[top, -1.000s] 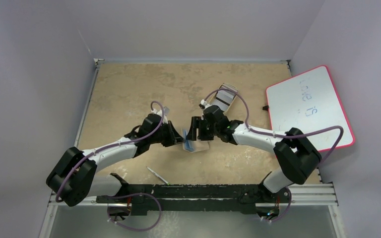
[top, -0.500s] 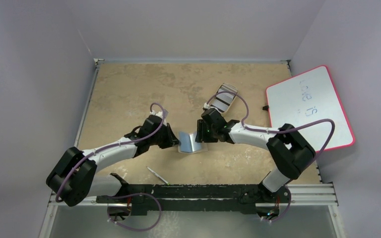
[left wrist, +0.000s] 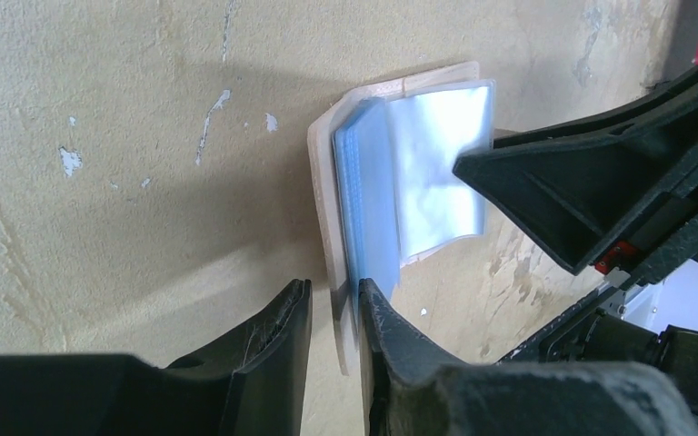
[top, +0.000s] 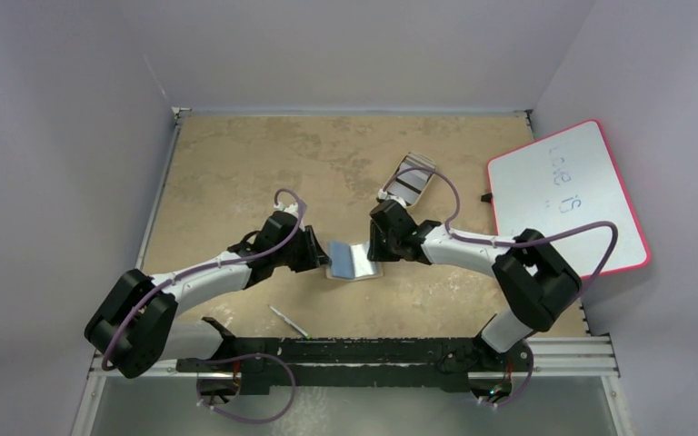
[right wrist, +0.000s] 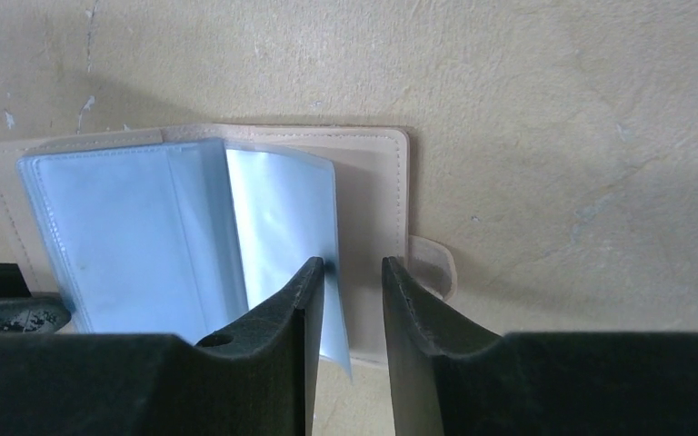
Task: Put the credit cards into the card holder
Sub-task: Open the card holder at the center of the board.
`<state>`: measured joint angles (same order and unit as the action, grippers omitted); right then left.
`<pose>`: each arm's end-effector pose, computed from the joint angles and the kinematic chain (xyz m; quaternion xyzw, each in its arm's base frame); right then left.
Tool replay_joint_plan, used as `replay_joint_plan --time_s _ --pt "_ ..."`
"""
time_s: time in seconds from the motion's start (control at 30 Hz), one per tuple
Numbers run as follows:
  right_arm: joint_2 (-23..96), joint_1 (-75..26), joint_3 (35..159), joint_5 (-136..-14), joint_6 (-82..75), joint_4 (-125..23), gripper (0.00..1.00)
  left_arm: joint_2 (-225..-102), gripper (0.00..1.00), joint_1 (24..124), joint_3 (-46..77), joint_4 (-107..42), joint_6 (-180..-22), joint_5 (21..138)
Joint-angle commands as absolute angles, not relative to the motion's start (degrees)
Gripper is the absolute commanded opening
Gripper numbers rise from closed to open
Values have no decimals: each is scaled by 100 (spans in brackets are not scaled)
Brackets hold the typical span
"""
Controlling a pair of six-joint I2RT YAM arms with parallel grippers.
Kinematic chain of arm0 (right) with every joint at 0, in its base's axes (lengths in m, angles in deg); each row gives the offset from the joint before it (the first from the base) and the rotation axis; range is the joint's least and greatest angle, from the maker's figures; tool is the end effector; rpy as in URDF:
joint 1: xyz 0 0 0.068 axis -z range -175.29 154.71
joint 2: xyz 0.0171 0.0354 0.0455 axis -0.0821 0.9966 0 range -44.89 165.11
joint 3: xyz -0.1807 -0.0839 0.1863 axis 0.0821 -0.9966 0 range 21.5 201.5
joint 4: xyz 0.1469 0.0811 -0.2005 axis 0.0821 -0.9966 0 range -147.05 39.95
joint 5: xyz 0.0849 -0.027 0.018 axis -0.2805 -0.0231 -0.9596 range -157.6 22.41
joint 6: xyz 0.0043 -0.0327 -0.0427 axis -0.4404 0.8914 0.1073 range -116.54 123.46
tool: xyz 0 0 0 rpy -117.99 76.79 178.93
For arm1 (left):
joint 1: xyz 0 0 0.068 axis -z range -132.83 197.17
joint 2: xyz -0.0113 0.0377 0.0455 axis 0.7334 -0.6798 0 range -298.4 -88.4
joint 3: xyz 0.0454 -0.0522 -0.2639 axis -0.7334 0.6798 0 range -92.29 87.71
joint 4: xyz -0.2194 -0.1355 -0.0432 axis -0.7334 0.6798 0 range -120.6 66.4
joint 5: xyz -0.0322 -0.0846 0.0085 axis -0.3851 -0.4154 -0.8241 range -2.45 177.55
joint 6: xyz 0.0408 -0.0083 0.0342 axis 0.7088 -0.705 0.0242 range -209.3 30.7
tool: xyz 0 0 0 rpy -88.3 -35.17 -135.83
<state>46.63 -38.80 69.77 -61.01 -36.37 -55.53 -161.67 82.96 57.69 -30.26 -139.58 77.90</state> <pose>0.2339 0.2164 0.1709 -0.0097 0.9345 0.1937 0.2985 0.1933 -0.1467 0.1670 -0.0827 0.9128 -0.3244 0.2341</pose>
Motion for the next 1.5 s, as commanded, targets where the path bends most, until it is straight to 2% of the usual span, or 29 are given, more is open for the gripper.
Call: replay_joint_plan --time_s 0.0,0.27,0.6,1.1,1.13,1.23,1.37,1.47 --pt "4296 -3886 7041 -5899 -3606 -5803 31 -16171 25 8327 5756 -3282 -13860 7859" --pt "4080 -3888 7324 -5951 -3405 -5962 31 -16209 19 8325 5762 -3374 -13859 7839" --pt "4119 -3888 7109 -6065 -3457 -5636 30 -16377 30 8323 5801 -3809 -13979 7593" --pt "4282 -3889 6834 -5769 -3675 -5468 29 -16615 34 8322 5805 -4523 -14296 7417" --pt "4296 -3888 6835 -5860 -3694 -5519 29 -16637 32 8324 5804 -4523 -14311 7454" --pt "4343 -3889 6906 -5820 -3680 -5635 28 -16737 16 8325 5771 -4675 -14427 7411" --pt "4242 -3888 6947 -6034 -3715 -5649 30 -16750 1 8325 5790 -4720 -14474 7373" --pt "4089 -3888 7178 -6028 -3530 -5568 36 -16728 0 8324 5739 -4625 -14449 7238"
